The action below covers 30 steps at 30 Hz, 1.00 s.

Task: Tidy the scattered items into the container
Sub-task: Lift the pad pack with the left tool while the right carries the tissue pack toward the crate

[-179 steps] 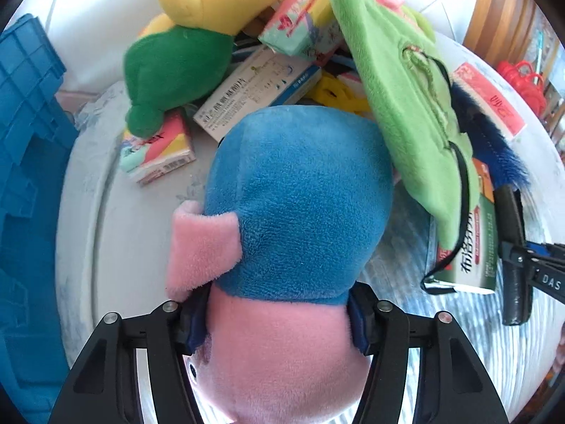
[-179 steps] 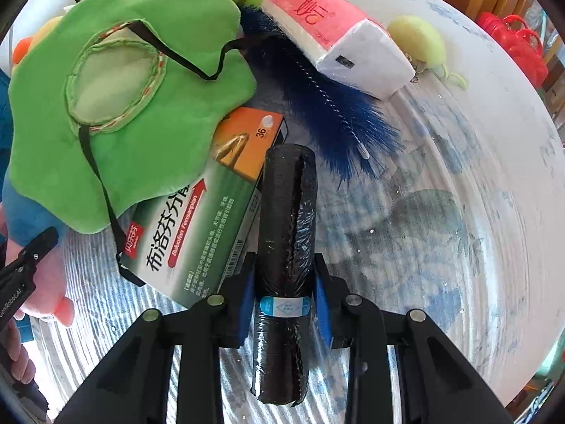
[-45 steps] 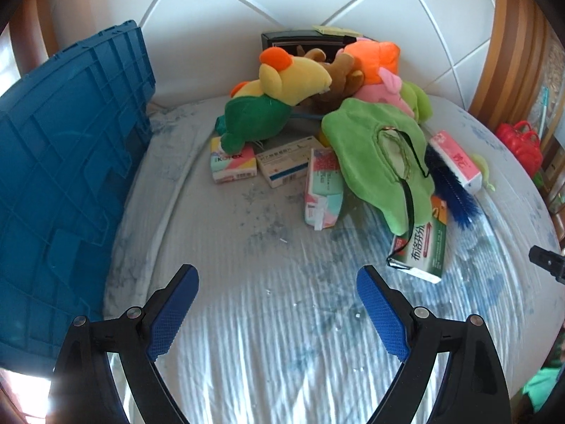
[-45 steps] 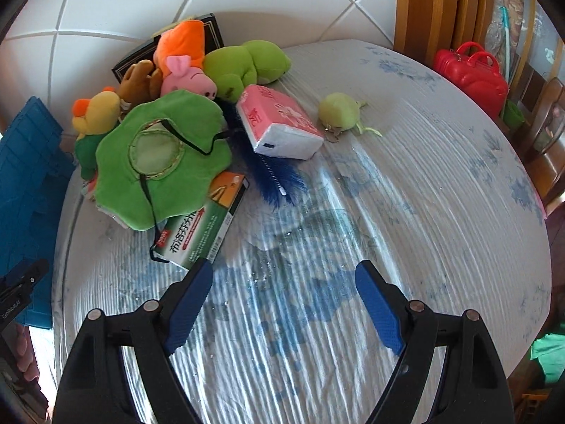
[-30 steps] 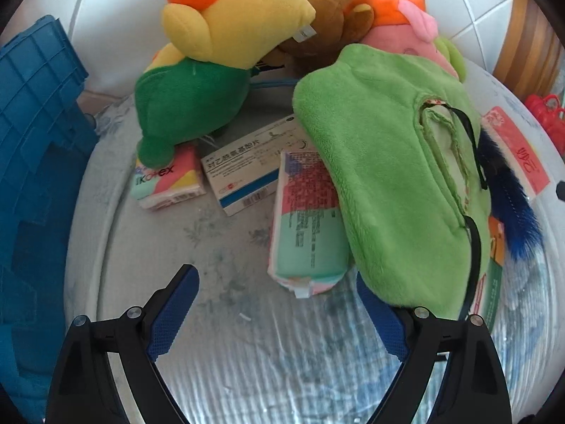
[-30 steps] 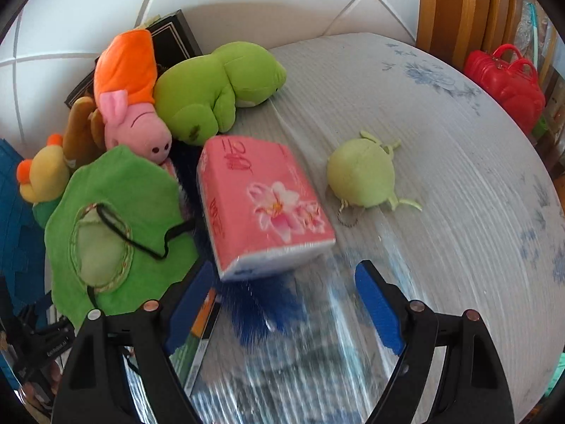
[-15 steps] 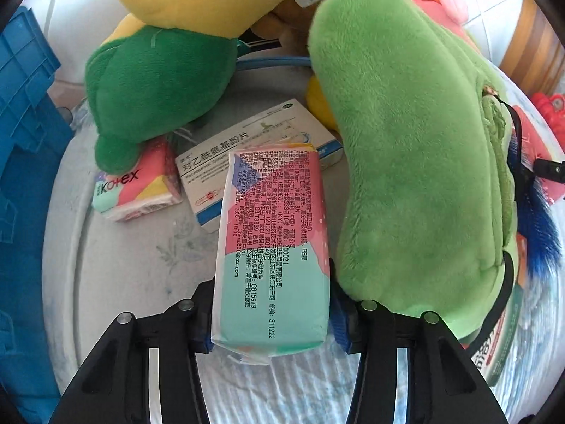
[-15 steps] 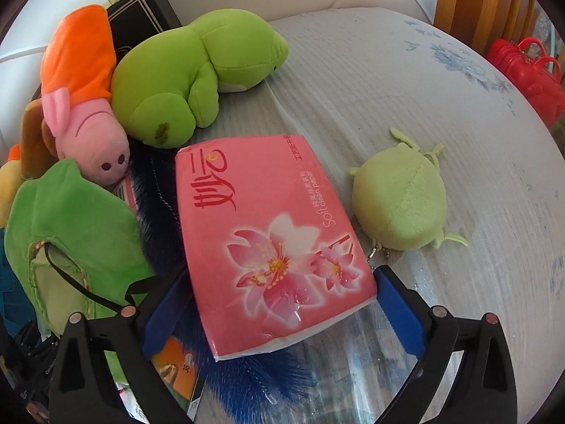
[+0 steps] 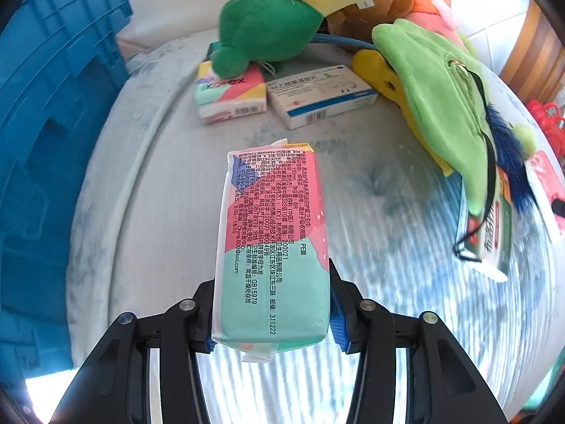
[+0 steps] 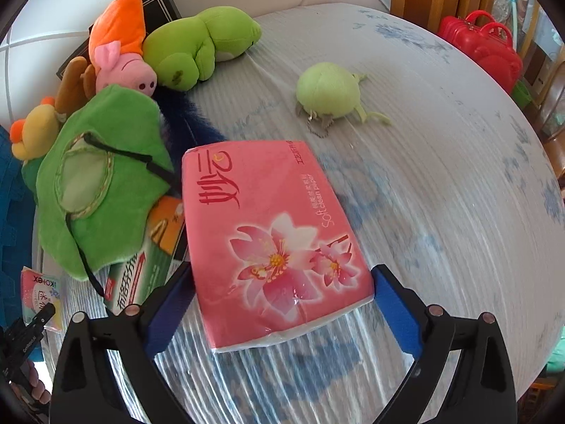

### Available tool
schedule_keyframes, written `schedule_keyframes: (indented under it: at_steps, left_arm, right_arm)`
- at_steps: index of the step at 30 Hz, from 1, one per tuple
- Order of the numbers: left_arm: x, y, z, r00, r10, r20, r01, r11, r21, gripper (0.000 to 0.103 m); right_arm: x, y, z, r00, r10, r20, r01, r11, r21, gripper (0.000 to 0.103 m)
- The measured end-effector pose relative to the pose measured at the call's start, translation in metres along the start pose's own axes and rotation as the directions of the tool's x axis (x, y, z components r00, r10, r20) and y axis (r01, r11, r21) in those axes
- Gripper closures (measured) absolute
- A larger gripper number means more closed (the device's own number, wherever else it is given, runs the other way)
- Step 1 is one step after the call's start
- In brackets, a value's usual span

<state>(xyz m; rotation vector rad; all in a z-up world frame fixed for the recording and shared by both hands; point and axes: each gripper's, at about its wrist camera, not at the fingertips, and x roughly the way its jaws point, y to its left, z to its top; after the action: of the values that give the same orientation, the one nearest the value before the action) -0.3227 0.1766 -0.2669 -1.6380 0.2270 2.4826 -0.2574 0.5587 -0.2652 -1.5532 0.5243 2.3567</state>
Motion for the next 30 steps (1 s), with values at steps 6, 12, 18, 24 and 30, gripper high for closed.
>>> schedule_keyframes:
  at_steps: [6,12,18,24,30]
  left_arm:
    - [-0.036,0.007,-0.014,0.997,0.002,0.08,-0.002,1.0,0.005,0.057]
    - [-0.076,0.014,-0.016,0.982,0.01,0.19,-0.013,1.0,0.013,0.057]
    - [-0.114,0.021,-0.01,0.958,0.02,0.284,-0.027,0.999,0.019,0.057]
    - [-0.142,0.028,-0.006,0.938,0.028,0.345,-0.037,0.999,0.019,0.057]
    - [-0.177,0.042,-0.001,0.91,0.039,0.413,-0.048,0.999,0.011,0.058]
  right_arm:
    - [-0.03,0.013,-0.025,0.999,-0.005,0.046,0.008,0.999,-0.046,0.008]
    - [-0.067,0.043,-0.031,0.99,0.023,0.14,-0.006,0.992,-0.123,0.012]
    - [-0.087,0.075,-0.036,0.979,0.059,0.195,-0.024,0.984,-0.177,0.014]
    - [-0.119,0.115,-0.037,0.957,0.109,0.269,-0.036,0.964,-0.262,0.014]
    - [-0.161,0.167,-0.035,0.918,0.181,0.354,-0.045,0.932,-0.361,0.014]
